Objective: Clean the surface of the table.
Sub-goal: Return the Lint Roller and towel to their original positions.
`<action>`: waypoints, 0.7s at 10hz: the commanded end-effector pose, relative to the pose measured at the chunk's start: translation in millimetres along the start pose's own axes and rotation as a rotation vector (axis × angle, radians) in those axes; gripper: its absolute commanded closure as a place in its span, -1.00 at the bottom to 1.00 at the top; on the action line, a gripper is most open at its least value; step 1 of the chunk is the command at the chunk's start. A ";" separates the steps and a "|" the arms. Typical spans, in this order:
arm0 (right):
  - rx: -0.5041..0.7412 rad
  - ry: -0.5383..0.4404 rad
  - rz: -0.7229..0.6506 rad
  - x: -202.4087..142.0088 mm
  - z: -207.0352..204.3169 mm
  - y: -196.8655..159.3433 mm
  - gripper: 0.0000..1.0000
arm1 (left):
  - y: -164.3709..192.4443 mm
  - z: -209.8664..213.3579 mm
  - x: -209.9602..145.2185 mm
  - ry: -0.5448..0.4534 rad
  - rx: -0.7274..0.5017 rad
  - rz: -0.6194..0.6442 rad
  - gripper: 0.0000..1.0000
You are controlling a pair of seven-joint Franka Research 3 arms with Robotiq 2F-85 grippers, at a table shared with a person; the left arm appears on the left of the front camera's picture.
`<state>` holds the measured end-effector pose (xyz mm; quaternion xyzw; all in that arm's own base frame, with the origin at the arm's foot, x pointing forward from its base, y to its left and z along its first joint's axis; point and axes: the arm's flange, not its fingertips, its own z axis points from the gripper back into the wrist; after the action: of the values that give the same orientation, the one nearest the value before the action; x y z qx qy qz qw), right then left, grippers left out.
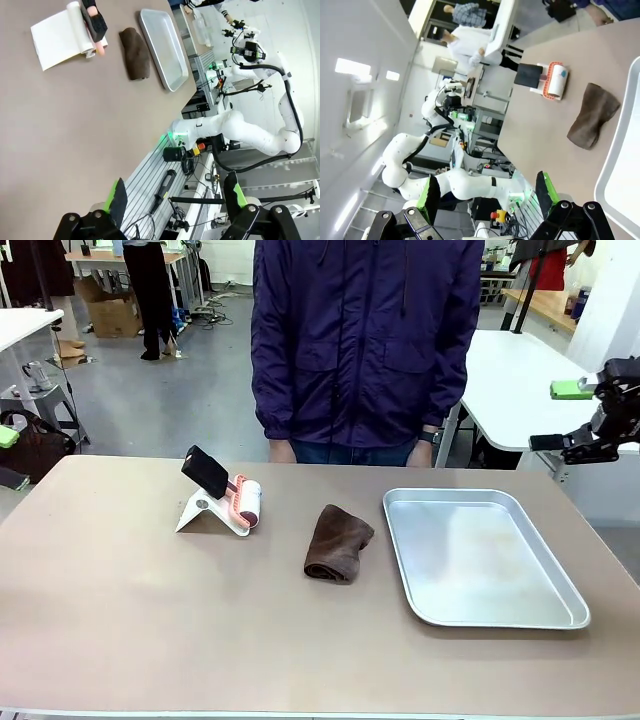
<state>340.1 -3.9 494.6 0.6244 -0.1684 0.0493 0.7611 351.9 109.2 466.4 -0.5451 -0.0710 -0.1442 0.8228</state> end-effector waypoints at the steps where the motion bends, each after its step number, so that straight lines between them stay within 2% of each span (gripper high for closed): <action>1: 0.003 0.008 0.009 -1.6 1.1 3.1 -1.00 | 1.5 2.9 -3.5 -0.001 0.002 -0.006 -1.00; 7: 0.003 0.008 0.009 -1.6 1.1 3.1 -1.00 | 1.5 2.9 -3.5 -0.001 0.002 -0.006 -1.00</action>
<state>339.2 -3.5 495.2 0.6248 -0.1669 0.0511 0.7611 350.7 112.4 465.7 -0.5443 -0.0728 -0.1399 0.8239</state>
